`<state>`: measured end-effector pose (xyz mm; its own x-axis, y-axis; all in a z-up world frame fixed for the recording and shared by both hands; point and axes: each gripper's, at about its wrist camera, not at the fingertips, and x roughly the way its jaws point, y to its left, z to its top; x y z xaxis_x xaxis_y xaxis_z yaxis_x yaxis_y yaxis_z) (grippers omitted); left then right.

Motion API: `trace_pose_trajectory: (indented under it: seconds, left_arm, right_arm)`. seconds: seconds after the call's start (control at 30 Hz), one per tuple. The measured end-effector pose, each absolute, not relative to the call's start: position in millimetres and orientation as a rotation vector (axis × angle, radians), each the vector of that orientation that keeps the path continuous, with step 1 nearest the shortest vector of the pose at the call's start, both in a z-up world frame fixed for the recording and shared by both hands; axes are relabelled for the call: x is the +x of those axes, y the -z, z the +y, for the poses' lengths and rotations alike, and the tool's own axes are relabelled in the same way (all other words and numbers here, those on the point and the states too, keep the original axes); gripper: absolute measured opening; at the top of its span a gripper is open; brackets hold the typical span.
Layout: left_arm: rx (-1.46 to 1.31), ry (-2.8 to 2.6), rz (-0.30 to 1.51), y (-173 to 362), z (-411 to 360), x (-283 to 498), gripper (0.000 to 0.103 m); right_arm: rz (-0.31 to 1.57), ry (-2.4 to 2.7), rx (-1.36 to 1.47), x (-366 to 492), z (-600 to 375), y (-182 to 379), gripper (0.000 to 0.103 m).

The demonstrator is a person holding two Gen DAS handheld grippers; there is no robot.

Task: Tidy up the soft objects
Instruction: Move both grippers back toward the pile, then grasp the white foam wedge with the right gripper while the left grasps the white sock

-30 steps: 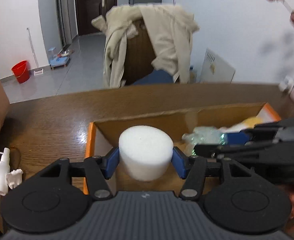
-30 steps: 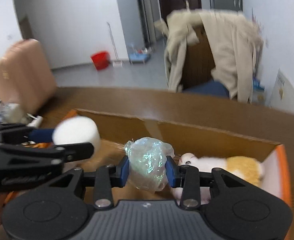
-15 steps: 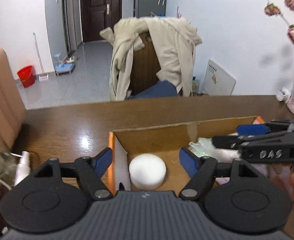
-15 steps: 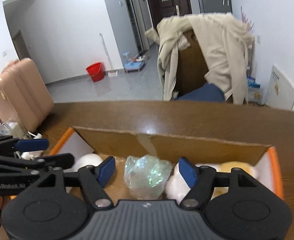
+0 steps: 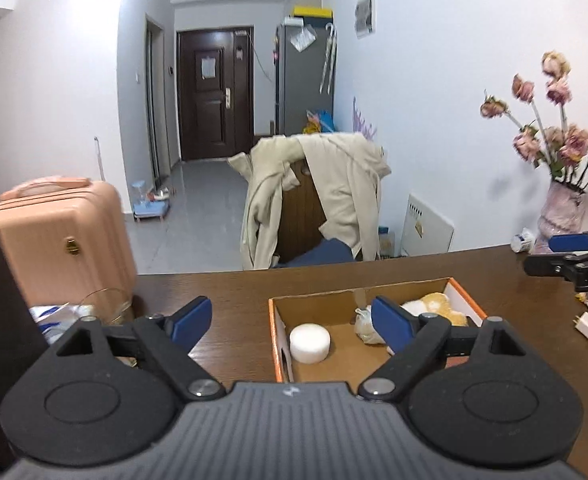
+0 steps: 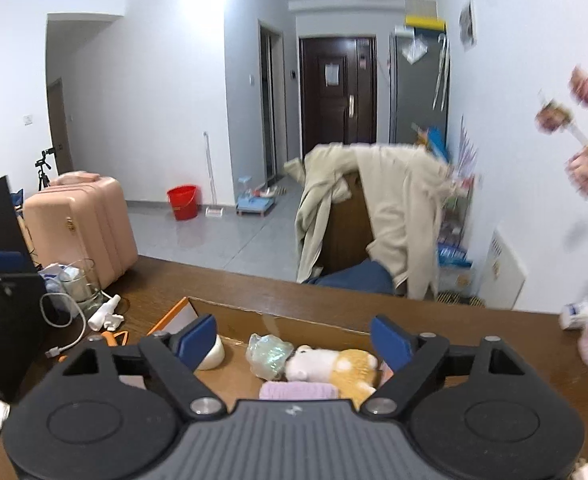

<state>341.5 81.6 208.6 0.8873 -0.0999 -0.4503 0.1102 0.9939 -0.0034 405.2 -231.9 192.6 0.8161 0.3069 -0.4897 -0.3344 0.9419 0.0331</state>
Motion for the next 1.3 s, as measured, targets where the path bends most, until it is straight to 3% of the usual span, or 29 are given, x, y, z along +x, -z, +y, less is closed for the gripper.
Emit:
trace_pose_trajectory:
  seconds: [0.37, 0.67, 0.9, 1.13, 1.3]
  left_arm:
    - [-0.018, 0.166, 0.243, -186, 103, 176, 0.103]
    - [-0.064, 0.124, 0.245, -111, 95, 93, 0.103]
    - [-0.049, 0.121, 0.325, -73, 100, 95, 0.103]
    - [-0.082, 0.131, 0.378, -56, 101, 125, 0.103]
    - [-0.128, 0.149, 0.457, -35, 96, 179, 0.103]
  right_arm:
    - [0.326, -0.374, -0.105, 235, -240, -171, 0.091]
    - [0.334, -0.326, 0.045, 134, -236, -98, 0.097]
    - [0.504, -0.383, 0.109, 110, -230, -48, 0.096]
    - [0.539, -0.408, 0.09, 131, -211, -42, 0.085]
    - [0.539, -0.384, 0.102, 152, -211, -44, 0.083]
